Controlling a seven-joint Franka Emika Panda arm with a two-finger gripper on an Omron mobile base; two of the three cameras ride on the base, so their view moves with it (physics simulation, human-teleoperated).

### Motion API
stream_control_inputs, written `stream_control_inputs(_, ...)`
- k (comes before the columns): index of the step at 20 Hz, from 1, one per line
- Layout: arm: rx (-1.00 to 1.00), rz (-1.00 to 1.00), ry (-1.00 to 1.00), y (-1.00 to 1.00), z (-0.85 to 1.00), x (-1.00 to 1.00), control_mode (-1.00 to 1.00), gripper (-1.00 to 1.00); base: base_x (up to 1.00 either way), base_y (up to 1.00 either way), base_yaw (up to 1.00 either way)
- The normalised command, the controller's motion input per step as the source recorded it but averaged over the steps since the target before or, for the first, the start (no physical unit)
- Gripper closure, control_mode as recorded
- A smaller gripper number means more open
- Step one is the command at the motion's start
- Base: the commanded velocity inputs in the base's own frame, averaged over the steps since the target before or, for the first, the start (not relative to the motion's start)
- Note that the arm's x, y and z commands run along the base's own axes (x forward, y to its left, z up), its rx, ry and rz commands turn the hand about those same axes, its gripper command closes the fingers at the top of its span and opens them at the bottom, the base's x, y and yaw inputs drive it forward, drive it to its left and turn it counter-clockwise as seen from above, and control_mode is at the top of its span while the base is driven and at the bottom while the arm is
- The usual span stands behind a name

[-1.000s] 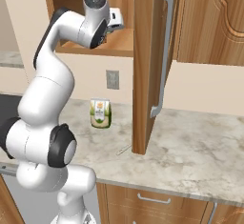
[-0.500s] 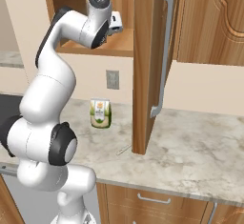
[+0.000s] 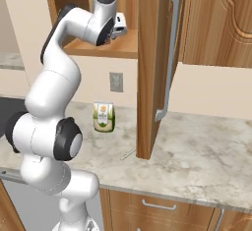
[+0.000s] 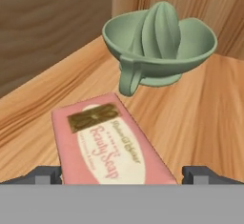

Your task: Pick the dish brush and bar soap from the cabinet and place them on the counter.

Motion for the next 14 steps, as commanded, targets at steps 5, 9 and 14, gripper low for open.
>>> stream_control_inputs(5,0.00,0.00,0.08,0.11,-0.06,0.09,-1.00,-1.00,0.00,0.00,0.00)
stream_control_inputs(9,0.00,0.00,0.06,0.08,-0.07,0.04,-1.00,1.00,0.00,0.00,0.00)
stream_control_inputs(14,0.00,0.00,0.00,0.00,-0.01,0.00,-1.00,1.00,0.00,0.00,0.00)
